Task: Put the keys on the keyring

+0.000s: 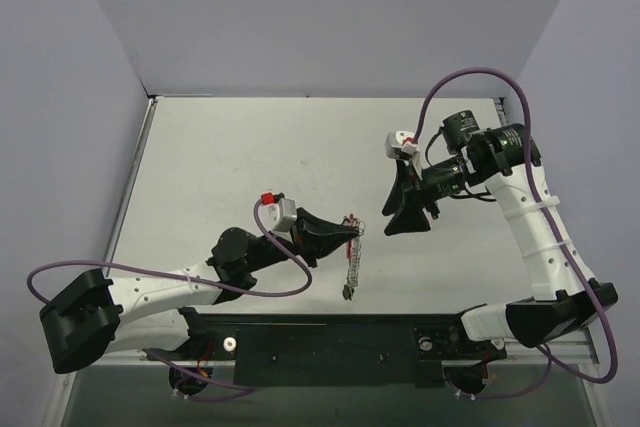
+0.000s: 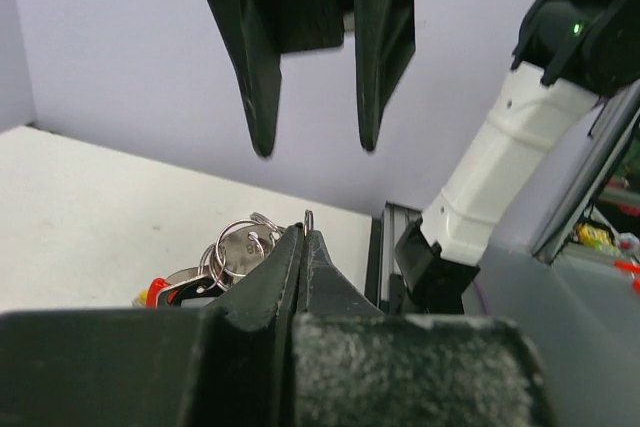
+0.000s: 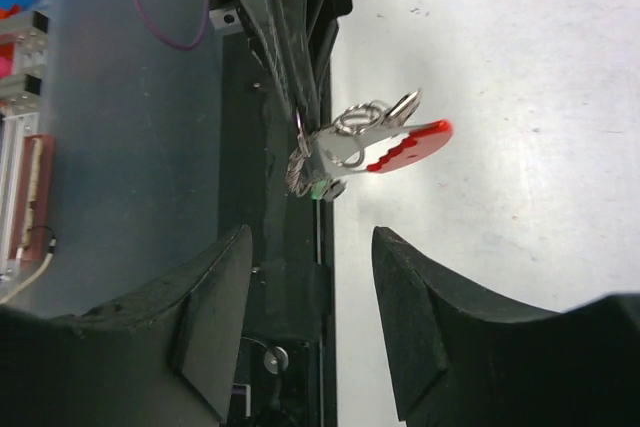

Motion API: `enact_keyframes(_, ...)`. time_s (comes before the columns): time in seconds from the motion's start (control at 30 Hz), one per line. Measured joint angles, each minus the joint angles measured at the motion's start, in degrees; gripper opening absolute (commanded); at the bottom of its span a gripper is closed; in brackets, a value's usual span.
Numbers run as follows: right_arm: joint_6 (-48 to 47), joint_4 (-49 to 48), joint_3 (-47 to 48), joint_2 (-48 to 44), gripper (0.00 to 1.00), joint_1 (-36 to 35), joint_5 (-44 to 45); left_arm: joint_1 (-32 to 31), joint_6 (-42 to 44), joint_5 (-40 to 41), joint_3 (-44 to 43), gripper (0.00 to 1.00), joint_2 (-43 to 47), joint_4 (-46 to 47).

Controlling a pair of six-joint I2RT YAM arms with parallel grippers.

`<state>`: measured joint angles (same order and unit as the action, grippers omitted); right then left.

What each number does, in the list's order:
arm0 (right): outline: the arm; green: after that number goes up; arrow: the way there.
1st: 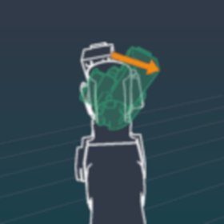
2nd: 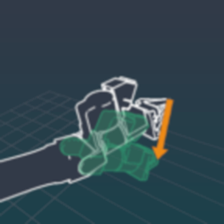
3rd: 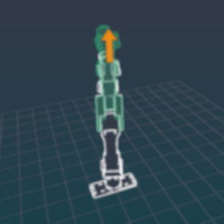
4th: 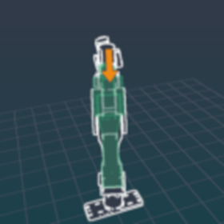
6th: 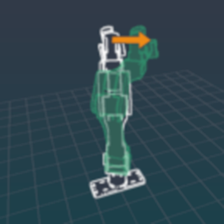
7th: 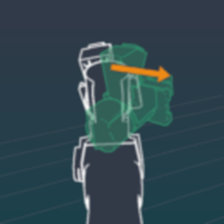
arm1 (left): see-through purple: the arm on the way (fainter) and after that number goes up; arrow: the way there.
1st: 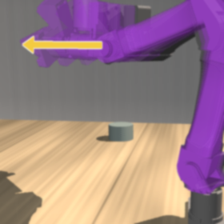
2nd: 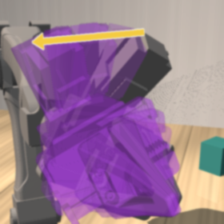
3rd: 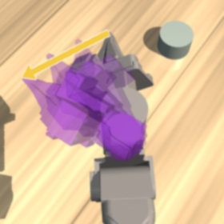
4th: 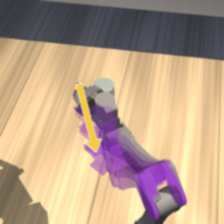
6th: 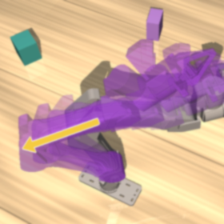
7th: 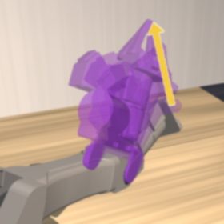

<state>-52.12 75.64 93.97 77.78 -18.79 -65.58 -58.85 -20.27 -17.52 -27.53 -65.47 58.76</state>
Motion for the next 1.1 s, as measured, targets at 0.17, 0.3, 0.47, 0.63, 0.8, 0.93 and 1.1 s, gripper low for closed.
enact_keyframes(0.17,0.7,0.24,-2.6,1.6,0.38,0.02,-3.56,0.04,-2.91,4.07,0.61,0.0,-0.11,7.85)
enact_keyframes(0.3,2.03,0.24,-2.14,4.13,0.28,0.02,-5.29,0.22,-5.25,5.4,0.61,0.0,-1.27,12.0)
enact_keyframes(0.47,3.54,0.0,-1.84,5.64,0.17,0.02,-6.78,1.77,-8.61,4.52,0.61,0.0,-4.63,13.22)
enact_keyframes(0.63,4.15,0.02,-1.84,5.62,0.2,-0.44,-7.26,4.33,-13.14,2.36,0.94,0.0,-9.29,13.35)
enact_keyframes(0.8,4.35,0.02,-1.88,5.57,0.2,-1.68,-6.78,5.01,-15.41,0.52,0.94,0.0,-11.06,13.07)
enact_keyframes(0.93,4.94,0.02,-1.97,5.57,0.2,-1.92,-6.64,5.03,-15.69,-0.83,0.94,0.0,-11.04,13.18)
enact_keyframes(1.1,7.48,-1.09,-3.56,5.57,0.22,-2.32,-7.21,5.05,-15.54,-2.05,0.94,0.0,-9.88,13.16)
